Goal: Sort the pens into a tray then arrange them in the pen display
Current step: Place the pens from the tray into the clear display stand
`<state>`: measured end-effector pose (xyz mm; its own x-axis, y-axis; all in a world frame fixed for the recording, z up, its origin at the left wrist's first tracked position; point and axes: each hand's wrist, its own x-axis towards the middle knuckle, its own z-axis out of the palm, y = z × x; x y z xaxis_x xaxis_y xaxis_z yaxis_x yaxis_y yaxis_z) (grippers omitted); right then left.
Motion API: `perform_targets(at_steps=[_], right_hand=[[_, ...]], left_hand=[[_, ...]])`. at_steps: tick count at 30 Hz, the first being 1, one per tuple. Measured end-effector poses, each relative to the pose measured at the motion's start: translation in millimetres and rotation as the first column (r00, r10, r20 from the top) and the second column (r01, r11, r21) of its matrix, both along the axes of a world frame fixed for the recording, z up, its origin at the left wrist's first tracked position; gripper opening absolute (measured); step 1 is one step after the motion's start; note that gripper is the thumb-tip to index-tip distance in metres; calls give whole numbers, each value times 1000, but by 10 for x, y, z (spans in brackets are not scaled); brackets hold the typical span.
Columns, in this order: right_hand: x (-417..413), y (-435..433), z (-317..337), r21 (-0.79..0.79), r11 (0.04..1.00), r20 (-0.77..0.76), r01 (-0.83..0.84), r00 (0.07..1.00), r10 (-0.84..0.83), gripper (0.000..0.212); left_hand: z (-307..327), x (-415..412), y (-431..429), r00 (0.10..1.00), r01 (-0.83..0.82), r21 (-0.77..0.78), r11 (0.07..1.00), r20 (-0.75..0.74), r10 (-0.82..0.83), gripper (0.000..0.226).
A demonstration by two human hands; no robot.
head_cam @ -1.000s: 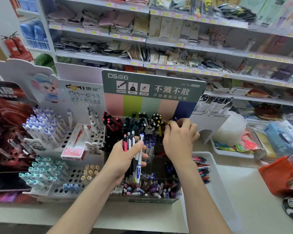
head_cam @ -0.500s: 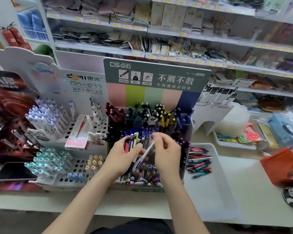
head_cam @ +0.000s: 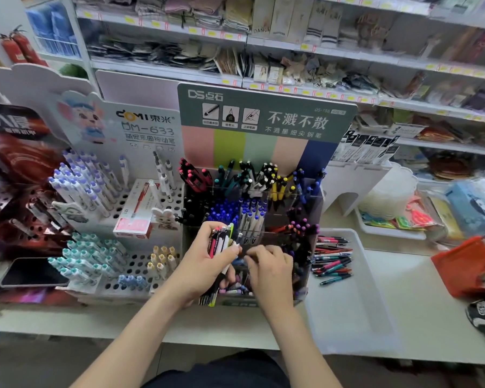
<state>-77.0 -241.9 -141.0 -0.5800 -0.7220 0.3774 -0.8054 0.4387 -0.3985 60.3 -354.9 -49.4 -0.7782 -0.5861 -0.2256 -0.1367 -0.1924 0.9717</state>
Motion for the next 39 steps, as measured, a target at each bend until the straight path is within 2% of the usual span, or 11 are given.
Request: perform_targets(at_steps=[2, 4, 8, 13, 15, 18, 22, 26, 30, 34, 39], right_hand=[[-2, 9, 59, -22, 998, -2, 51, 999, -51, 6], [17, 3, 216, -143, 984, 176, 106, 981, -80, 20], [124, -16, 727, -360, 924, 698, 129, 694, 175, 16], [158, -45, 729, -312, 938, 858, 154, 469, 209, 23], [171, -49, 722, -322, 920, 875, 224, 441, 199, 25], [165, -53, 843, -371, 873, 816, 315, 560, 145, 21], [146, -67, 1169, -588, 694, 625, 416, 779, 62, 17], [-89, -215, 1361, -754, 584, 372, 301, 928, 3, 15], [-380, -437, 1403, -664, 728, 146, 173, 984, -100, 15], [-548, -631, 1252, -378, 925, -85, -34, 996, 2, 15], [-565, -746, 1150, -201, 979, -231, 43, 969, -90, 14]], left_hand=[[16, 0, 16, 1000, 7, -9, 1000, 4, -7, 28], [31, -1, 26, 1000, -5, -11, 1000, 5, 5, 26], [57, -12, 52, 1000, 1, -1, 1000, -14, -1, 23], [109, -6, 90, 999, 6, 27, 1000, -35, -5, 23], [139, -17, 118, 999, -31, 8, 999, -33, 31, 22], [137, -44, 122, 994, -103, -178, 979, 12, 107, 22], [138, -124, 78, 988, -150, -75, 986, -56, 146, 25], [119, -181, -30, 974, -215, -52, 975, -82, 211, 23], [151, -199, -49, 973, -211, -34, 977, -99, 207, 25], [158, -189, -43, 974, -205, -25, 978, -108, 202, 23], [151, -147, -88, 977, -192, -30, 981, -103, 188, 24]])
